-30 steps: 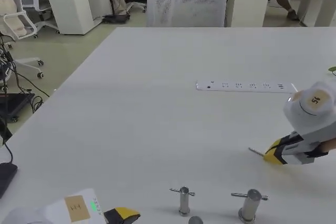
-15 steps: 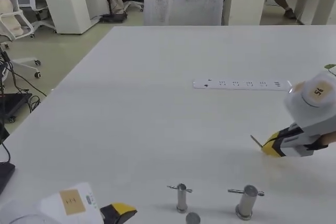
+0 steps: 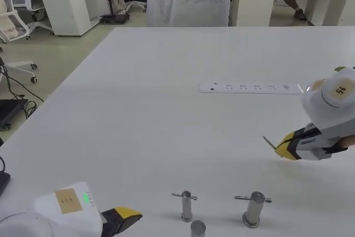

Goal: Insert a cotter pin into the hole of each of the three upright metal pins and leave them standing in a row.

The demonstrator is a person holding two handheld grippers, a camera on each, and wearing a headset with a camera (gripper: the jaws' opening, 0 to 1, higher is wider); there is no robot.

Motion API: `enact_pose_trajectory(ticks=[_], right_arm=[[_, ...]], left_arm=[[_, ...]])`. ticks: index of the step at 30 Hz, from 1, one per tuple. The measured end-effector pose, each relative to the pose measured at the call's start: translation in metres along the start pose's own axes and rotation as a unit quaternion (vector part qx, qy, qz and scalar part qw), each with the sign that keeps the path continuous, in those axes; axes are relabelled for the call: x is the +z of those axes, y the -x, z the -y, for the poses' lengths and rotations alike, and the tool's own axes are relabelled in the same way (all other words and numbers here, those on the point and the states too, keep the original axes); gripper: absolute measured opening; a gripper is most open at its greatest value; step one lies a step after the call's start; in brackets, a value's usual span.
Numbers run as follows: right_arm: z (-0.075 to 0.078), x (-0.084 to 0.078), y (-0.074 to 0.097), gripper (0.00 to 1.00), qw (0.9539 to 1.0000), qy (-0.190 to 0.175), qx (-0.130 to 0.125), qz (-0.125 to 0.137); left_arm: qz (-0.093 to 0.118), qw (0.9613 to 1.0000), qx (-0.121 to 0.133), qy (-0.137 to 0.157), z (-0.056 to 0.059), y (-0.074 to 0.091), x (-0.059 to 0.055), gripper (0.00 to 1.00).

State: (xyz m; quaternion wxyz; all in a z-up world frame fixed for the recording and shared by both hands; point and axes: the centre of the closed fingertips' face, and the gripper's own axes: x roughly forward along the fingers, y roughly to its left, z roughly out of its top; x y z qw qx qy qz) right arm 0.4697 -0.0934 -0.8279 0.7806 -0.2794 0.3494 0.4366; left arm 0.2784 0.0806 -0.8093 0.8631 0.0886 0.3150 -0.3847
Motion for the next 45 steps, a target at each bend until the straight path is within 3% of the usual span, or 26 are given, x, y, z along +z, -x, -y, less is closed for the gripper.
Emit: enact_pose_trajectory(ticks=[8, 23, 38, 45], right_arm=[[-0.011, 0.004, 0.009, 0.02, 0.9997, 0.024, -0.007, 0.006], [-0.037, 0.012, 0.031, 0.02, 0.9976, 0.057, -0.033, 0.022], [-0.074, 0.016, 0.055, 0.02, 0.9919, 0.106, -0.061, 0.033], [-0.087, 0.019, 0.065, 0.02, 0.9894, 0.123, -0.066, 0.038]], left_arm=[[0.017, 0.9998, -0.010, 0.006, 0.002, 0.000, 0.015, 0.61], [0.025, 0.9993, -0.028, -0.006, 0.011, -0.006, 0.030, 0.52], [0.029, 0.9982, -0.052, -0.005, 0.023, -0.017, 0.043, 0.49], [0.041, 0.9973, -0.061, 0.004, 0.026, -0.022, 0.055, 0.45]])
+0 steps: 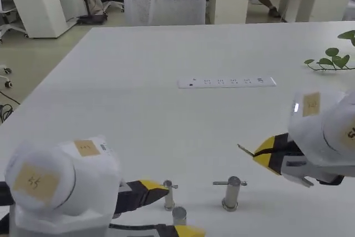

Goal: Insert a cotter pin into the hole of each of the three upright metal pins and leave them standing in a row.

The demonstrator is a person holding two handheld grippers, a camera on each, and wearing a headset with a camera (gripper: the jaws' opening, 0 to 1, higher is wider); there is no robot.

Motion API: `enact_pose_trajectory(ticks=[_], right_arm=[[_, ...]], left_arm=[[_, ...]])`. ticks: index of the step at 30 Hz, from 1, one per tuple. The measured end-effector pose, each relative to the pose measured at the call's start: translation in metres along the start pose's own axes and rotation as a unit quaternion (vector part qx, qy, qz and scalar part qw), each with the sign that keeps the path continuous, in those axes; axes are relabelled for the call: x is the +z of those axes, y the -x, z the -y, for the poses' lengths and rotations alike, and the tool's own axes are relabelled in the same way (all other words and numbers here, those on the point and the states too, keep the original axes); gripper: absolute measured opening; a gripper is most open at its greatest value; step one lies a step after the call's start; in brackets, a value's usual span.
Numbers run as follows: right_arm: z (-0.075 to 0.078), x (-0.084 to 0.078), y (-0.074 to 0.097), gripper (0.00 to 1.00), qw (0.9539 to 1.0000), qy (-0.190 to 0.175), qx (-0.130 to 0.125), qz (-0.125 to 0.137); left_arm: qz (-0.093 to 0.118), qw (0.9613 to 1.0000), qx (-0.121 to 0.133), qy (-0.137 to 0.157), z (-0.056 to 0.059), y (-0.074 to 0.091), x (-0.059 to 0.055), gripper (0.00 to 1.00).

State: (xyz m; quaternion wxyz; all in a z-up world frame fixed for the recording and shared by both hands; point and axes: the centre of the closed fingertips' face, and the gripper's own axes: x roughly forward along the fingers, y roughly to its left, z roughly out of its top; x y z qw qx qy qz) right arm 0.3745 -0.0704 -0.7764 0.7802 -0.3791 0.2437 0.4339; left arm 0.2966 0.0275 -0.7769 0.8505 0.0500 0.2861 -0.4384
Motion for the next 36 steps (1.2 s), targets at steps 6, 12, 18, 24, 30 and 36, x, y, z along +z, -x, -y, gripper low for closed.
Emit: enact_pose_trajectory(ticks=[6, 12, 18, 24, 30, 36], right_arm=[[-0.012, 0.009, 0.009, 0.02, 0.9999, 0.011, -0.001, 0.008], [-0.021, 0.016, 0.015, 0.02, 0.9994, 0.033, -0.004, 0.009], [-0.031, 0.020, 0.021, 0.02, 0.9987, 0.049, -0.009, 0.010], [-0.039, 0.022, 0.024, 0.02, 0.9981, 0.061, -0.011, 0.008], [-0.048, 0.031, 0.029, 0.02, 0.9981, 0.057, -0.010, 0.020], [-0.055, 0.036, 0.030, 0.02, 0.9977, 0.063, -0.010, 0.024]], left_arm=[[0.001, 0.9994, -0.006, 0.035, 0.001, -0.007, 0.007, 0.38], [0.009, 0.9983, -0.019, 0.055, 0.005, -0.012, 0.017, 0.33], [0.019, 0.9965, -0.031, 0.075, 0.008, -0.016, 0.027, 0.23], [0.026, 0.9943, -0.045, 0.093, 0.013, -0.020, 0.036, 0.20], [0.028, 0.9900, -0.062, 0.124, 0.019, -0.025, 0.041, 0.13], [0.030, 0.9862, -0.076, 0.144, 0.025, -0.027, 0.046, 0.11]])
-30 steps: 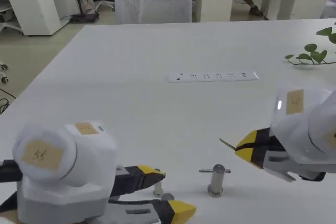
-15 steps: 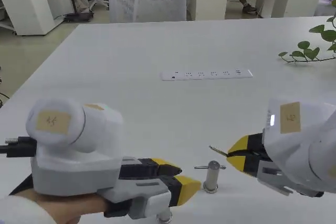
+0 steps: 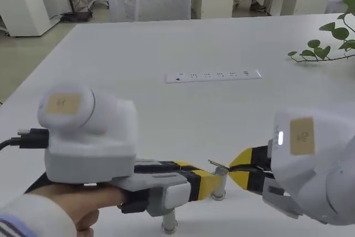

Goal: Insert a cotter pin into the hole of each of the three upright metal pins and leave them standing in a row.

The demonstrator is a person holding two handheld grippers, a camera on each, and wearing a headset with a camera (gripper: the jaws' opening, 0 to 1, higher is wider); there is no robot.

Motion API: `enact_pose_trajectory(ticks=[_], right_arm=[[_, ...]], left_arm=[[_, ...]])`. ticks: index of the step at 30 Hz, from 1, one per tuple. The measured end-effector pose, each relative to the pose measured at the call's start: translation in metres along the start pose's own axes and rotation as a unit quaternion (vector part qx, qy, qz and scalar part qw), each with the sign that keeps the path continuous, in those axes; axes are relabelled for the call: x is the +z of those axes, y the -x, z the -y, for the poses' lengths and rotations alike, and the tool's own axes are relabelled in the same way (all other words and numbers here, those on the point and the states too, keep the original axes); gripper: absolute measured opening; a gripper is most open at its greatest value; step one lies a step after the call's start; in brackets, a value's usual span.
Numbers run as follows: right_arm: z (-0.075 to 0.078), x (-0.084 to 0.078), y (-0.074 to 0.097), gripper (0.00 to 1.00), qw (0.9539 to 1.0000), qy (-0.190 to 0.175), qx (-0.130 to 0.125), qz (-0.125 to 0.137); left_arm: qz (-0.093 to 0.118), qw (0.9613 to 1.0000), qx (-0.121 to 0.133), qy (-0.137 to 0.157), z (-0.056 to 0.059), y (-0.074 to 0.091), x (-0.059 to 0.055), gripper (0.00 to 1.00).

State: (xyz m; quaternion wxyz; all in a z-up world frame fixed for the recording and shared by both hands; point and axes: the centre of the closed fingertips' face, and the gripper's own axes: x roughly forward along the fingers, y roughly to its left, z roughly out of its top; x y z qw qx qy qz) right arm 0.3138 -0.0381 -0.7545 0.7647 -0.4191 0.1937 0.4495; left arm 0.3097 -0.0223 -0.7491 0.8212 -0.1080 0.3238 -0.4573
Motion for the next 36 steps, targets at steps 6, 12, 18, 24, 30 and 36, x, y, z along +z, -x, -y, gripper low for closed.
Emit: enact_pose_trajectory(ticks=[6, 12, 18, 24, 30, 36], right_arm=[[-0.0034, 0.0012, 0.0001, 0.02, 1.0000, 0.007, 0.000, -0.002], [-0.0045, 0.0015, 0.0007, 0.02, 1.0000, 0.008, 0.000, -0.002], [-0.0036, 0.0008, 0.0020, 0.02, 0.9999, 0.014, -0.003, -0.004], [-0.0036, 0.0010, 0.0024, 0.02, 0.9998, 0.020, -0.003, -0.004], [-0.0049, 0.0013, 0.0031, 0.02, 0.9995, 0.030, 0.000, -0.003], [-0.0049, 0.0028, 0.0058, 0.02, 0.9993, 0.036, 0.001, 0.004]], left_arm=[[0.005, 0.9999, -0.004, 0.011, 0.0022, -0.0010, 0.0027, 0.04], [0.012, 0.9996, -0.010, 0.025, 0.0055, -0.0017, 0.0057, 0.05], [0.012, 0.9989, -0.012, 0.043, 0.0060, -0.0028, 0.0062, 0.03], [0.008, 0.9980, -0.014, 0.060, 0.0049, -0.0026, 0.0055, 0.02], [0.002, 0.9967, -0.022, 0.078, 0.0059, -0.0024, 0.0045, 0.01], [-0.002, 0.9936, -0.034, 0.108, 0.0077, -0.0015, 0.0051, 0.01]])
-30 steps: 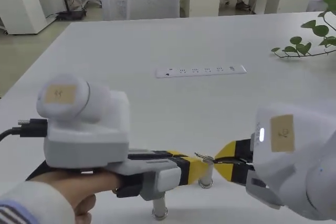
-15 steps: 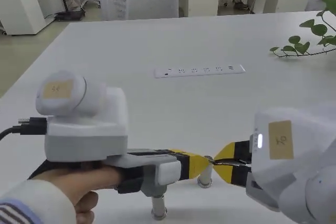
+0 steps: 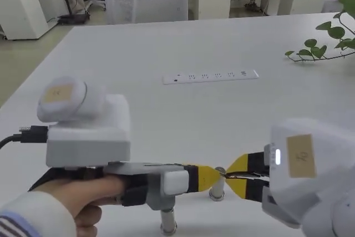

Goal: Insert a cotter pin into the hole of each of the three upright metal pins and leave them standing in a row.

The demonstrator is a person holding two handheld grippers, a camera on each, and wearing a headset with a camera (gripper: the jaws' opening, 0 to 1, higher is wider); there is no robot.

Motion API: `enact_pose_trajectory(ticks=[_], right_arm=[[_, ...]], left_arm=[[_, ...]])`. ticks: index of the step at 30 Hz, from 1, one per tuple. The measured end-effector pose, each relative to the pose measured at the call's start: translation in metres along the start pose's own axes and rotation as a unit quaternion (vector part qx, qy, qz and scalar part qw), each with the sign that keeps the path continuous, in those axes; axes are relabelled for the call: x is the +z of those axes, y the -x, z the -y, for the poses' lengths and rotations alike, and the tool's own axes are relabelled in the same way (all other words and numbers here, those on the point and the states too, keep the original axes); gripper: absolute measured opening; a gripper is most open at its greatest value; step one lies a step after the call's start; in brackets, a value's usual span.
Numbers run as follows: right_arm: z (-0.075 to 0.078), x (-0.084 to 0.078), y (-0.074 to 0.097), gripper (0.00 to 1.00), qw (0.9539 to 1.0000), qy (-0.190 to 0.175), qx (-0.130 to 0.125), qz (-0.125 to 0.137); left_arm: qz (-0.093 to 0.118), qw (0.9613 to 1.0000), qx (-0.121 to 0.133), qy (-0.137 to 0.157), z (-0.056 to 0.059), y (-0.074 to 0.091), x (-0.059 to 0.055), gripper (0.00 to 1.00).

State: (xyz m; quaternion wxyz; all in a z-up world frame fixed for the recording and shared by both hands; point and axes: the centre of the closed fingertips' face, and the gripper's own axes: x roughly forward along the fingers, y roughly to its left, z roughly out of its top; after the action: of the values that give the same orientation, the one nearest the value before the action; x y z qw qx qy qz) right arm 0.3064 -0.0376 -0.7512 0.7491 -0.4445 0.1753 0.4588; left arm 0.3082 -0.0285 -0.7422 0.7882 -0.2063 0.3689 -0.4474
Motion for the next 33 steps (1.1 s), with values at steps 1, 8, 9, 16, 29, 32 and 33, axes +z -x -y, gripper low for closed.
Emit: enact_pose_trajectory(ticks=[1, 8, 9, 16, 29, 32, 33], right_arm=[[0.000, 0.000, 0.001, 0.02, 1.0000, 0.003, -0.001, 0.002], [0.000, 0.002, 0.003, 0.02, 0.9999, 0.010, 0.004, 0.011], [0.000, 0.002, 0.004, 0.02, 0.9999, 0.010, 0.005, 0.012], [-0.006, 0.001, 0.005, 0.02, 0.9994, 0.023, 0.019, 0.016], [-0.008, 0.000, 0.008, 0.03, 0.9990, 0.029, 0.027, 0.021], [-0.007, 0.000, 0.009, 0.03, 0.9989, 0.031, 0.025, 0.023], [-0.007, 0.001, 0.009, 0.03, 0.9989, 0.033, 0.025, 0.024]], left_arm=[[0.001, 1.0000, -0.002, 0.003, 0.001, 0.000, 0.000, 0.01], [-0.001, 0.9997, -0.014, 0.017, 0.004, 0.000, -0.001, 0.01], [-0.001, 0.9997, -0.017, 0.015, 0.004, 0.000, -0.001, 0.01], [-0.012, 0.9998, -0.017, 0.007, 0.005, 0.000, -0.007, 0.01], [-0.012, 0.9997, -0.020, -0.002, 0.008, -0.001, -0.010, 0.00], [-0.009, 0.9997, -0.022, 0.006, 0.009, -0.001, -0.008, 0.00], [-0.008, 0.9997, -0.023, 0.006, 0.009, 0.000, -0.008, 0.00]])
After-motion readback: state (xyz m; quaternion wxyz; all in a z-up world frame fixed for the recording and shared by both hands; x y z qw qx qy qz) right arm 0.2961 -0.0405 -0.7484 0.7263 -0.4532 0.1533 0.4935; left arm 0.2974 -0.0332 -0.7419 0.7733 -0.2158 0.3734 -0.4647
